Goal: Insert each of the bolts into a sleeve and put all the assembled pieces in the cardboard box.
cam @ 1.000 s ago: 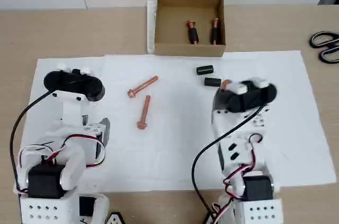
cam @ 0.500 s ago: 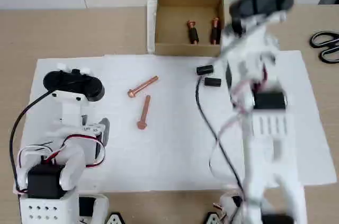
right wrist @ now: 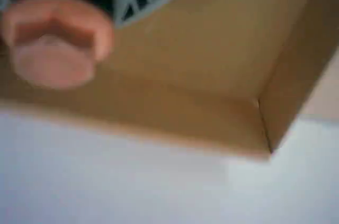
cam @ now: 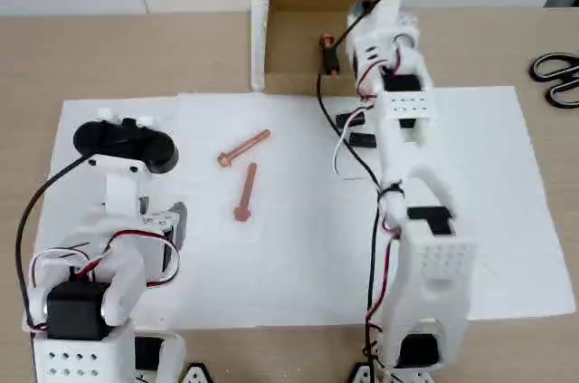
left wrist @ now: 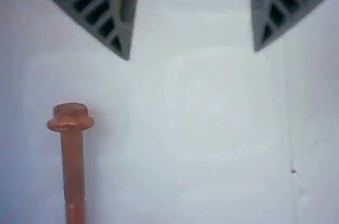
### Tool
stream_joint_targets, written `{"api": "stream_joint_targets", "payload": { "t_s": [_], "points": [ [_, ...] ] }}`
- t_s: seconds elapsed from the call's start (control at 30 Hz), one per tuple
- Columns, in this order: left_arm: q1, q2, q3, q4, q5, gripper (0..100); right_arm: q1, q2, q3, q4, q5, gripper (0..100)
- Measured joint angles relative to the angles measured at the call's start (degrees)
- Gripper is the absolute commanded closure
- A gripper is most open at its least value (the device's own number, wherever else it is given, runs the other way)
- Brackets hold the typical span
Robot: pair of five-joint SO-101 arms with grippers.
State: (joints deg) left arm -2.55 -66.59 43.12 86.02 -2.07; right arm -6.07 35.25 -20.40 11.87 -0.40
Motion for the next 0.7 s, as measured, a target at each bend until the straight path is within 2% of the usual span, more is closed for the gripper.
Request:
{"api": "stream_joint_targets", "payload": {
  "t_s": [0.17,0.37,0.7],
  "points": [
    [0.0,0.0,0.0,0.0,0.0,86,-1.4,9.8,-6.0,-0.2,0.0,96.6],
    [0.0,0.0,0.0,0.0,0.0,86,-2.5,15.1,-9.7,-0.2,0.0,79.5],
    [0.0,0.0,0.0,0.0,0.0,86,-2.3,15.2,-11.7,-1.1,0.0,78.6]
  ]
}}
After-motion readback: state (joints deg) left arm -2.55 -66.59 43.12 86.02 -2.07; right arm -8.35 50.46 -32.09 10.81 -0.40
